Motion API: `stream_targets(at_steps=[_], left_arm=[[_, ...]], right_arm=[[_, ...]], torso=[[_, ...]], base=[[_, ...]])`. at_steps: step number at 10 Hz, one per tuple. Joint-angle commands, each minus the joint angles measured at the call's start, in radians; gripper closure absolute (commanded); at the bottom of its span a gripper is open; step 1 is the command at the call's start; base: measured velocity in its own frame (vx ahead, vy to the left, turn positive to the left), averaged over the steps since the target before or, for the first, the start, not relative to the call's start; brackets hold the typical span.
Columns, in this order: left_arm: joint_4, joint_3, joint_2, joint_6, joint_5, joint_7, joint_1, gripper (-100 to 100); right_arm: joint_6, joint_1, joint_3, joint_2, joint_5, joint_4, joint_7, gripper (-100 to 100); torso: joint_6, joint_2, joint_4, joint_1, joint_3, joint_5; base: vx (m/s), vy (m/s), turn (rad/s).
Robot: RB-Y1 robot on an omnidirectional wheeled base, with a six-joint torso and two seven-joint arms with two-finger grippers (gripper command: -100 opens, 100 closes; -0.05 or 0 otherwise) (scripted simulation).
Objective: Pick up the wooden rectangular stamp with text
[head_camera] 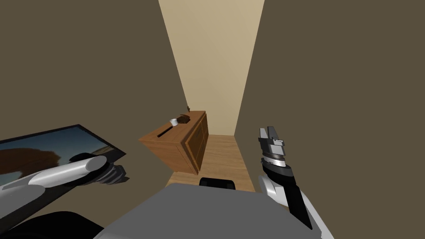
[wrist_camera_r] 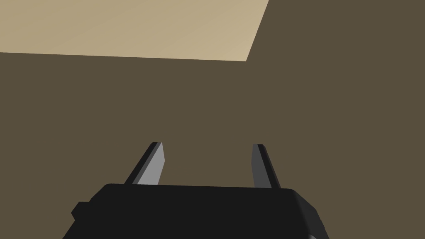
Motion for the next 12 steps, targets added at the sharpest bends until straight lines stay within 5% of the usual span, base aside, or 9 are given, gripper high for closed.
stream_targets(at_steps=[1,7,12], left_arm=[[0.034,-0.001,0.033,0.05,0.033,0.009,-0.009,-100],[0.169,-0.001,0.166,0.199,0.175,0.06,-0.009,-100],[0.266,-0.006,0.233,0.312,0.265,0.09,-0.009,-100]], right_arm=[[0.0,0.0,0.0,0.0,0.0,0.0,0.0,0],[0.0,0.0,0.0,0.0,0.0,0.0,0.0,0],[0.0,0.0,0.0,0.0,0.0,0.0,0.0,0]], torso=[[0.0,0.0,0.0,0.0,0.0,0.0],[0.0,-0.001,-0.001,0.001,-0.001,0.001],[0.0,-0.006,-0.001,0.002,-0.003,0.001]], base=[[0.088,0.012,-0.044],[0.106,0.011,-0.059],[0.141,0.02,-0.071]])
